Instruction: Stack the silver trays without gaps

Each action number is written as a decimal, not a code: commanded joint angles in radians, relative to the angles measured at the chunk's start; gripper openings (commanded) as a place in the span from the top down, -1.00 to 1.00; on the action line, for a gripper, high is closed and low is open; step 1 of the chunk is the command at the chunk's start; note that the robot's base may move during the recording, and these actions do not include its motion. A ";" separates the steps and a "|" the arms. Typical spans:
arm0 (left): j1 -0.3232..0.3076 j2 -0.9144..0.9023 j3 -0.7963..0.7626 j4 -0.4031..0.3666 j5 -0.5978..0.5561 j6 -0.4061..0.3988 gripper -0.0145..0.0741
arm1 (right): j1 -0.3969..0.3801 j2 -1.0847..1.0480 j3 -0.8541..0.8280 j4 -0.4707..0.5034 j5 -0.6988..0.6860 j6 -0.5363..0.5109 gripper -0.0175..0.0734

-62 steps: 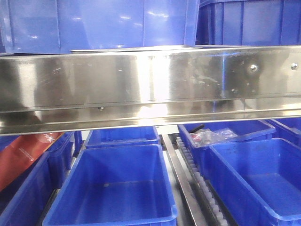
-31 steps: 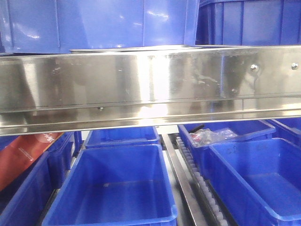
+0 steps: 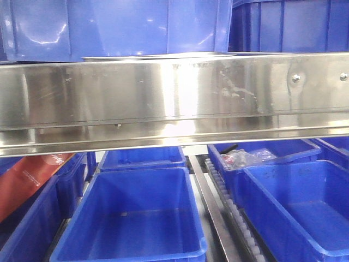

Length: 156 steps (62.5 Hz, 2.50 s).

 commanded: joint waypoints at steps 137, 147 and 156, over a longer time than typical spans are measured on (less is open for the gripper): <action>-0.430 1.360 -0.688 0.228 0.066 -0.336 -0.54 | 0.411 1.510 -1.022 -0.068 0.289 0.037 0.04; -0.430 1.360 -0.688 0.228 0.055 -0.354 -0.54 | 0.411 1.521 -1.022 -0.068 0.289 0.040 0.04; -0.423 1.360 -0.688 0.228 0.043 -0.361 -0.54 | 0.411 1.525 -1.022 -0.071 0.289 0.040 0.04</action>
